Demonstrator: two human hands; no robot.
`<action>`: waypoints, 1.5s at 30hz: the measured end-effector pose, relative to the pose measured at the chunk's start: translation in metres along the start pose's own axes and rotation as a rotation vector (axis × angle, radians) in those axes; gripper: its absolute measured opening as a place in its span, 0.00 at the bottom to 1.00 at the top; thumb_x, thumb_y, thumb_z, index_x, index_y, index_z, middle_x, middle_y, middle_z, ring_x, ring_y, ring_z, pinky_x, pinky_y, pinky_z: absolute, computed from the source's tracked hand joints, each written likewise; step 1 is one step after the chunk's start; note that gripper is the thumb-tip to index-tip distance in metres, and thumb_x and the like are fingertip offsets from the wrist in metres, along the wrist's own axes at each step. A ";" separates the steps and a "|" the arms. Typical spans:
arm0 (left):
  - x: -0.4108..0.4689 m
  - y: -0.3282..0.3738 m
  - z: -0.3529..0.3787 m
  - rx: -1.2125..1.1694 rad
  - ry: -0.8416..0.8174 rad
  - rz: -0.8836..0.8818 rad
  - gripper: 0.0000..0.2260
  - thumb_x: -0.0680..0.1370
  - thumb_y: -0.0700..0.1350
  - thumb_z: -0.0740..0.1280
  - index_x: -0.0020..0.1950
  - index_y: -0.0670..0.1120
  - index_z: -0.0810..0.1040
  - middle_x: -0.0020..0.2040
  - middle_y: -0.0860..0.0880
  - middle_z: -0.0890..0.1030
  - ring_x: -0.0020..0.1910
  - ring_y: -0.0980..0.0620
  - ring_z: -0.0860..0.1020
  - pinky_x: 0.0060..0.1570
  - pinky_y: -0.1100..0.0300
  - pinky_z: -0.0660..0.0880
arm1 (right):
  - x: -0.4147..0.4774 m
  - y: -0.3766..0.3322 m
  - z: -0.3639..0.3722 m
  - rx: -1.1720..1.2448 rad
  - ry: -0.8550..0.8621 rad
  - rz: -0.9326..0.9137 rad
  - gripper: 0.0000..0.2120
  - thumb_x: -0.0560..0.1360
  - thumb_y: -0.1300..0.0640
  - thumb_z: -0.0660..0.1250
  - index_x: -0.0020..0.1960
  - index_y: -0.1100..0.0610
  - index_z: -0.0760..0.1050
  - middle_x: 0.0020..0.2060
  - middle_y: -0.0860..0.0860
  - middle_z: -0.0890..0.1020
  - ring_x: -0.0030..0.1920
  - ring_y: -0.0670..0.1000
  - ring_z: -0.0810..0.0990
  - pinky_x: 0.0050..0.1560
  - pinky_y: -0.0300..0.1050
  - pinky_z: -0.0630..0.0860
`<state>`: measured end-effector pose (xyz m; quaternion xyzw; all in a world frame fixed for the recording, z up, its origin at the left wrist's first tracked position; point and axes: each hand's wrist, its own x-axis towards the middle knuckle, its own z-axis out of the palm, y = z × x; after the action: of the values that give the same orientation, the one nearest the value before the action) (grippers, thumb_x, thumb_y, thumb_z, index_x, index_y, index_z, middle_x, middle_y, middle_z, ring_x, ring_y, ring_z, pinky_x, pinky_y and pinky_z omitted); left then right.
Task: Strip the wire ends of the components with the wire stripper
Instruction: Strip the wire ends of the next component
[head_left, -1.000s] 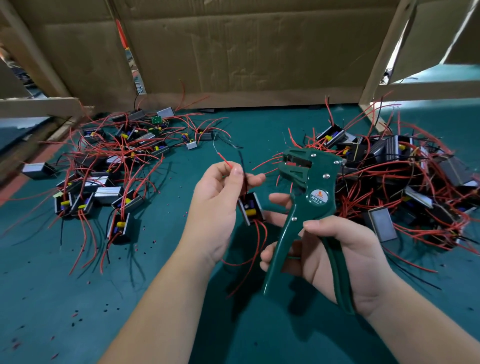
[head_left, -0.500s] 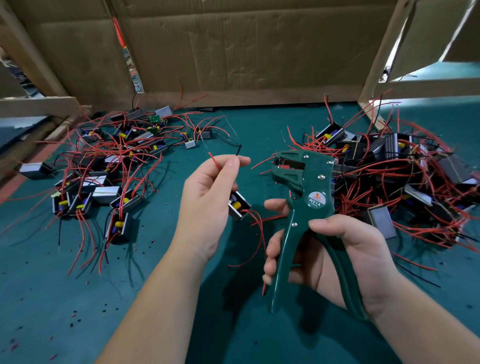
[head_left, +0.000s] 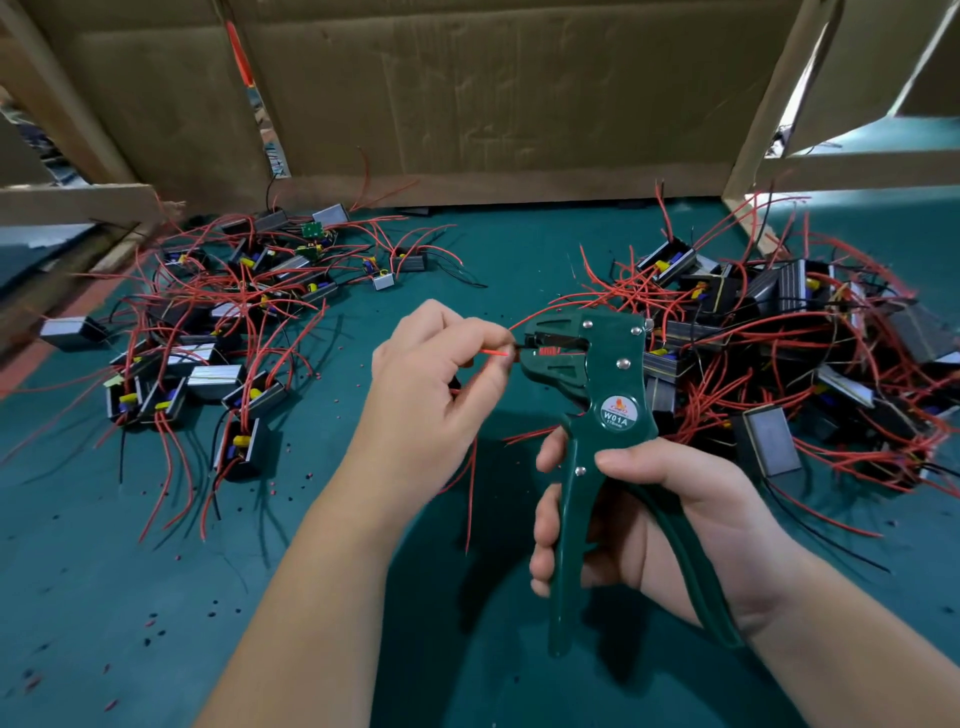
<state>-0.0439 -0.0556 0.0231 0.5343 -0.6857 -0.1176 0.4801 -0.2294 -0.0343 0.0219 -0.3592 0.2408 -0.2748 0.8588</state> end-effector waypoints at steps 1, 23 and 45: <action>0.000 0.000 0.000 0.018 -0.005 0.007 0.06 0.77 0.47 0.64 0.50 0.58 0.76 0.42 0.52 0.71 0.43 0.52 0.72 0.50 0.42 0.71 | 0.000 0.000 0.001 -0.009 0.015 0.002 0.23 0.58 0.50 0.78 0.48 0.59 0.79 0.37 0.65 0.79 0.37 0.64 0.81 0.41 0.58 0.79; -0.004 0.005 0.001 0.107 -0.037 0.032 0.06 0.77 0.52 0.57 0.52 0.58 0.70 0.44 0.60 0.70 0.47 0.62 0.67 0.56 0.62 0.61 | 0.001 0.002 0.008 -0.088 0.178 -0.025 0.21 0.66 0.38 0.66 0.39 0.57 0.77 0.30 0.62 0.77 0.29 0.60 0.78 0.33 0.54 0.78; -0.003 0.013 -0.003 -0.377 -0.360 -0.214 0.13 0.77 0.48 0.52 0.36 0.48 0.70 0.42 0.49 0.66 0.39 0.58 0.66 0.41 0.69 0.64 | 0.004 -0.005 -0.001 0.118 0.274 -0.099 0.19 0.64 0.45 0.65 0.42 0.61 0.75 0.33 0.63 0.77 0.32 0.61 0.79 0.35 0.57 0.80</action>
<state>-0.0496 -0.0469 0.0313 0.4753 -0.6658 -0.3860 0.4265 -0.2289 -0.0403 0.0237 -0.2789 0.3209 -0.3770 0.8229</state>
